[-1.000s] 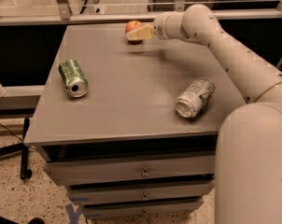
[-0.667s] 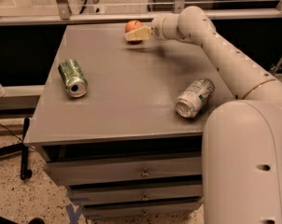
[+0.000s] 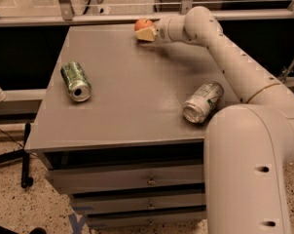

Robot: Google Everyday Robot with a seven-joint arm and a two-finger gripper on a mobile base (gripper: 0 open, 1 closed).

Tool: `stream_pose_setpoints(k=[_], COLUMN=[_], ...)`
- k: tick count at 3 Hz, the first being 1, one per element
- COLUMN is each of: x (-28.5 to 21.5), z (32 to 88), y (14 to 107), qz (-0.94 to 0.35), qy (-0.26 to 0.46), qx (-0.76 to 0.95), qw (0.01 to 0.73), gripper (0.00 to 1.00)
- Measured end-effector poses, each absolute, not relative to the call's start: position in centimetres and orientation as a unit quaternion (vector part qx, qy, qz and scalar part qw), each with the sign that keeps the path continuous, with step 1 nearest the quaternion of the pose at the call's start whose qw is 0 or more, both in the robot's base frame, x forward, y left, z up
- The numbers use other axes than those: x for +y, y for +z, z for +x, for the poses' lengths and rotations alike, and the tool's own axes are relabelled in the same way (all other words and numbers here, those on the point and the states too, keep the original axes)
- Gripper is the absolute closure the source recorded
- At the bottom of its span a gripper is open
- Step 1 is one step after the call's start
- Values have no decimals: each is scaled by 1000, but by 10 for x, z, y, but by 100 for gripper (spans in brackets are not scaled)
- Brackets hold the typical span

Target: Move apple near 7up can

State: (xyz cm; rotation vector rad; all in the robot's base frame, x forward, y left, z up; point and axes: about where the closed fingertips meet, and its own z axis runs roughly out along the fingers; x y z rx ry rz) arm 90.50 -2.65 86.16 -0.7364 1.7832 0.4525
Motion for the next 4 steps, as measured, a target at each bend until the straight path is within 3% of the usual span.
stream_pose_setpoints(k=[2,3,4], x=[-36,-65,-110], z=[886,857,818], y=[871,884,894], qz=[-319,-338,-359], qy=[201,198,185], qx=[747,738,730], qw=[547,550,551], gripper=[88,100,100])
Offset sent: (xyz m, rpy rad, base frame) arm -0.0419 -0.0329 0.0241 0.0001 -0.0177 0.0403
